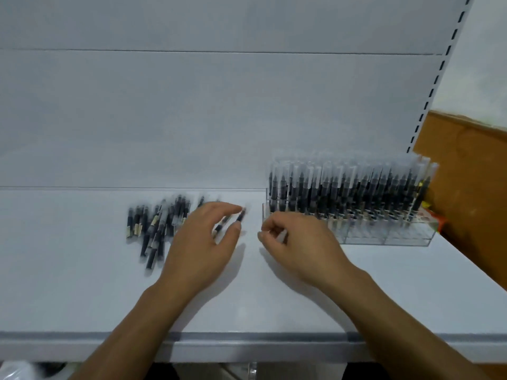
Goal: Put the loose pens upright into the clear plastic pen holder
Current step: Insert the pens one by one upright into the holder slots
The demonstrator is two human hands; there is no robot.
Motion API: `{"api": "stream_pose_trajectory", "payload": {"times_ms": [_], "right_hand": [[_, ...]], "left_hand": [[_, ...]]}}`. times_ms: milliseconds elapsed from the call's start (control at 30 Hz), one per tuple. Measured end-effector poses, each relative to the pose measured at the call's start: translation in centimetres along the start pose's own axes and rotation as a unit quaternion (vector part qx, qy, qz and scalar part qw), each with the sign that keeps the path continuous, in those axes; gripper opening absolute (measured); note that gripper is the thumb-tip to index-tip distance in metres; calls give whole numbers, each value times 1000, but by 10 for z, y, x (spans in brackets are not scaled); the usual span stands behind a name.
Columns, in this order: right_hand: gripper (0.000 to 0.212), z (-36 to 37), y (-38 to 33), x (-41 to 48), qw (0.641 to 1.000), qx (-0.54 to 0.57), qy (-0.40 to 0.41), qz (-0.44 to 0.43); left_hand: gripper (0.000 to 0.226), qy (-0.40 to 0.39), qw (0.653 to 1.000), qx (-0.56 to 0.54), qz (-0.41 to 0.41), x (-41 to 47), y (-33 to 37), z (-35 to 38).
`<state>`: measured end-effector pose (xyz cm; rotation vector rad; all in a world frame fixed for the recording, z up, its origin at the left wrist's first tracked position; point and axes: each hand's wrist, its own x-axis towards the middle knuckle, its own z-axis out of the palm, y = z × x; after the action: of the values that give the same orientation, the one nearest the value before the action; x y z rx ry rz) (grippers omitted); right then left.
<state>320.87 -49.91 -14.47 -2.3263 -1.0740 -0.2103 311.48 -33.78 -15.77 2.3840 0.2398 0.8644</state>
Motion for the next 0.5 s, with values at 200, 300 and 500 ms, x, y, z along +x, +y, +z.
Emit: {"api": "stream_pose_trajectory", "payload": {"times_ms": [200,300,500], "right_hand": [[28,56,-42,37,994,-54,-70,-63],[27,71,-46,50,989,-104,-82,-58],[23,83,-39,50,995,-64,-52,-60]], "left_hand": [[27,39,991,85,-98,-6,-57,-45],[38,-10,984,124,-126,-9,-78,-61],[48,-64,984,125,-107,-23,-92,-62]]}}
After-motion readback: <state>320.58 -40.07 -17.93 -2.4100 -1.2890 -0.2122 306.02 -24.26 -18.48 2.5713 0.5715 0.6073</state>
